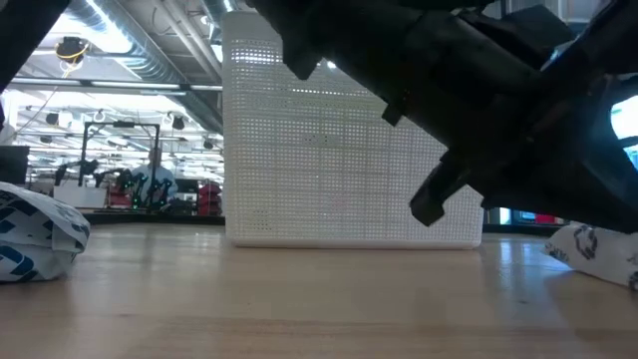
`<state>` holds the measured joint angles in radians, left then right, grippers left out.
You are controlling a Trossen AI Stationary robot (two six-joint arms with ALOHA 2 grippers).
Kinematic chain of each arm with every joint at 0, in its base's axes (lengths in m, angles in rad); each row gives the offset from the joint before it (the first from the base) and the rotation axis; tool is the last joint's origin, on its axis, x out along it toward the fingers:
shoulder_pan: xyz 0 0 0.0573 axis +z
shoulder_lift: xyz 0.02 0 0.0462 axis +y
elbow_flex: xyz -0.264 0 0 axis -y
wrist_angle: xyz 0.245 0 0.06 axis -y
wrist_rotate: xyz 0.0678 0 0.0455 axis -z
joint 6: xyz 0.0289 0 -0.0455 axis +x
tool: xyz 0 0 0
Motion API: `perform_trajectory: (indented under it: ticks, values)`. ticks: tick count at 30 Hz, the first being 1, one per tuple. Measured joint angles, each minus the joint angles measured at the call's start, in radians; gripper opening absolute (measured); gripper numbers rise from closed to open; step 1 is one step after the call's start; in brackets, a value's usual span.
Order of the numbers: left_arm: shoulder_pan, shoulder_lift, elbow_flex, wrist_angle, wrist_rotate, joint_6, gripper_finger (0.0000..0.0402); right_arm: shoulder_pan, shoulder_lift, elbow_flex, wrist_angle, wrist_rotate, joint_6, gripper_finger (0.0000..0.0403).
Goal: Pick & place medical supplies in basket/bin
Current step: Put the right mailer bag into the white bin
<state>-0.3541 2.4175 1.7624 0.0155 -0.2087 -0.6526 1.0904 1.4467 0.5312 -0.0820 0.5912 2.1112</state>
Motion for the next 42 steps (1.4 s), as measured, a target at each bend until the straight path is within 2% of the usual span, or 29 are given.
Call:
perform_trajectory:
  ticks: [13, 18, 34, 42]
  values:
    - [0.006, 0.017, -0.001, 0.015, 0.043, -0.021, 0.0001, -0.008, 0.000, 0.000, -0.013, -0.006, -0.022, 0.0338]
    - [0.006, 0.018, -0.001, 0.011, 0.045, -0.033, 0.0002, -0.009, 0.000, 0.001, -0.013, -0.135, -0.004, 0.0338]
    - [0.004, 0.018, -0.004, 0.007, 0.051, -0.042, 0.0001, -0.087, 0.002, 0.001, 0.017, -0.070, -0.046, 0.0338]
    - [0.000, 0.041, -0.004, 0.017, 0.100, -0.080, 0.0002, -0.097, 0.003, -0.002, 0.135, -0.078, -0.137, 0.0327]
